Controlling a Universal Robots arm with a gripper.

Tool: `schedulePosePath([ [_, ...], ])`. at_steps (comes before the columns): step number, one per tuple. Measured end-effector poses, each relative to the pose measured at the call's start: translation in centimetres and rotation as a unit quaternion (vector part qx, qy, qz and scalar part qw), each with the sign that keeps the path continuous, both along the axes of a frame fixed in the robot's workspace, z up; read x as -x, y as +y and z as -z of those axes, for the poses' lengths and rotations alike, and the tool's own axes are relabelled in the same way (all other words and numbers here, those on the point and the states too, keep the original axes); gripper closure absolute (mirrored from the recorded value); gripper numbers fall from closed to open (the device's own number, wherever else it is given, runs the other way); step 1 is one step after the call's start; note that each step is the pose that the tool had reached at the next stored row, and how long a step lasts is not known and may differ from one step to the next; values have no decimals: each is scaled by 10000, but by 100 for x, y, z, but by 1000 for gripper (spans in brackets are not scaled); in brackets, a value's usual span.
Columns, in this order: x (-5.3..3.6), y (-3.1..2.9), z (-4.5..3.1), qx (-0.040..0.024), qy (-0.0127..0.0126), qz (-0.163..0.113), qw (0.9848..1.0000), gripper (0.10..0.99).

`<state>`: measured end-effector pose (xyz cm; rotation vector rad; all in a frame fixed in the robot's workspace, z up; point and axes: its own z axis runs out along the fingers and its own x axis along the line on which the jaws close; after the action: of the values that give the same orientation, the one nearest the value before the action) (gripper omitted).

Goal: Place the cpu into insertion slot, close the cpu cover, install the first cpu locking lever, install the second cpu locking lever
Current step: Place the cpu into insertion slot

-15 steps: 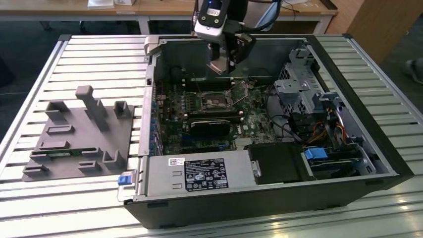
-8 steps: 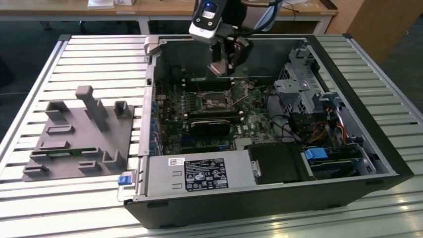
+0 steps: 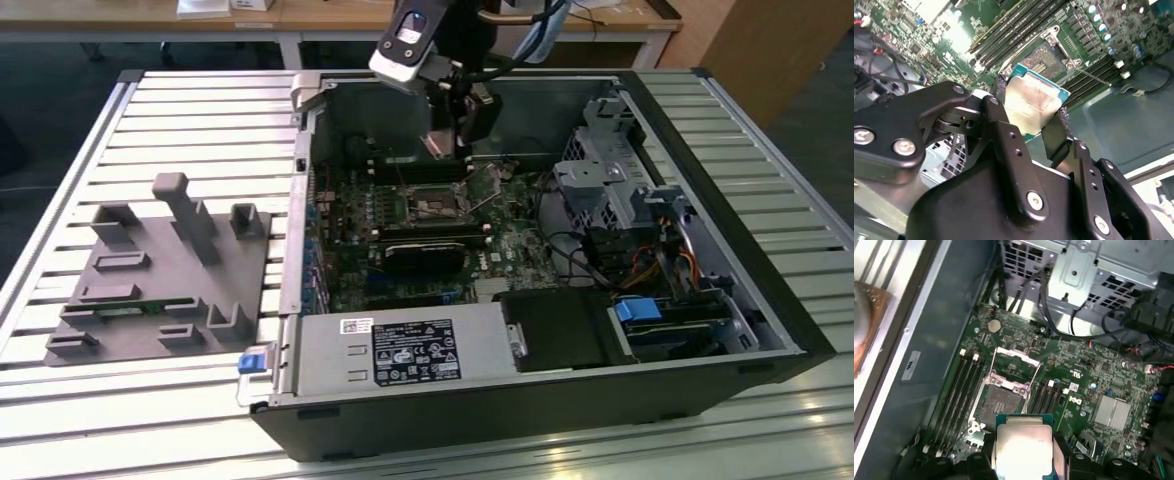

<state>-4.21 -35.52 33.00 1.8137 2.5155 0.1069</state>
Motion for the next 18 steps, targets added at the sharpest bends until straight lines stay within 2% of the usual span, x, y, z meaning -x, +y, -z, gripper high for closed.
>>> schedulePosePath([
  [4, 0, 0, 34, 22, 0, 250, 9997, 549],
  [8, 0, 1, 74, 29, 0, 508, 9987, 549],
  [18, 0, 18, 184, 39, 1, 1050, 9945, 549],
])
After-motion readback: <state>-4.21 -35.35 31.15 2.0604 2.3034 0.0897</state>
